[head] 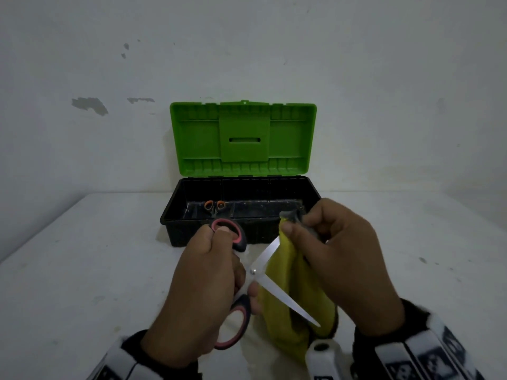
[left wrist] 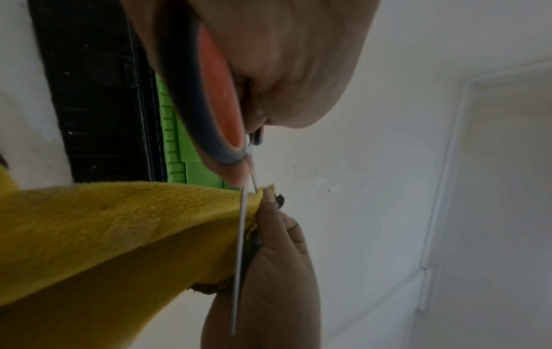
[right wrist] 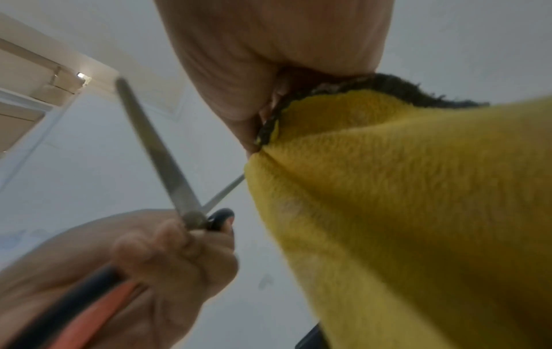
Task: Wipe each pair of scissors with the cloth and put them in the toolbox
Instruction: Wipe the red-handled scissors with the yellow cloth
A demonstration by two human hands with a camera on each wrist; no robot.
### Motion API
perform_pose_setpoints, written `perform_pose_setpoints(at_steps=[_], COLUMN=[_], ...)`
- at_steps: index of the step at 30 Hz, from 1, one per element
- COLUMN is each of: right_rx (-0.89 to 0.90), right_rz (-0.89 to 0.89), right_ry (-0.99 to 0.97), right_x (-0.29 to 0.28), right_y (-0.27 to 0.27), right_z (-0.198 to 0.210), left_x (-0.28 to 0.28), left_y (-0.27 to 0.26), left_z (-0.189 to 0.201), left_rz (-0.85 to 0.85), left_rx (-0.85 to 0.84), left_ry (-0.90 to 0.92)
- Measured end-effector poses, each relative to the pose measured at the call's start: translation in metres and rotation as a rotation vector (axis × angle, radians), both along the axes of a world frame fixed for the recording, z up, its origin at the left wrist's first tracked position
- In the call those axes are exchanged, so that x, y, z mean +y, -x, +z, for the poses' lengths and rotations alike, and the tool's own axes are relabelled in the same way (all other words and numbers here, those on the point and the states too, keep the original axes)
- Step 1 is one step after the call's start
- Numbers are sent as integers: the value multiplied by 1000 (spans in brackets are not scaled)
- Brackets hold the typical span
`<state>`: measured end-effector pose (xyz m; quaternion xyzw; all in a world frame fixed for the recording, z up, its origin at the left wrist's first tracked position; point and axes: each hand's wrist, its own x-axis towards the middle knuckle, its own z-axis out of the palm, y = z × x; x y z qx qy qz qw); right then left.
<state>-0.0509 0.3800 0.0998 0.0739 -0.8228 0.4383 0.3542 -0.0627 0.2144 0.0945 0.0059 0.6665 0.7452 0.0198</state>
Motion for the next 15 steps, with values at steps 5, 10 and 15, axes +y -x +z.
perform_pose_setpoints(at_steps=[5,10,15], right_rx=[-20,-3,-24], right_rz=[102,48,80], right_ry=[-34,7,-50], right_x=[-7,-8,-13], right_y=[-11,-3,-3], right_z=[-5,-5,-7], left_x=[-2,-1,-3], left_y=[-1,2,3], left_z=[0,0,0], left_rz=[-46,-47,-11], left_rx=[-54,-71,1], left_ry=[-33,-12,54])
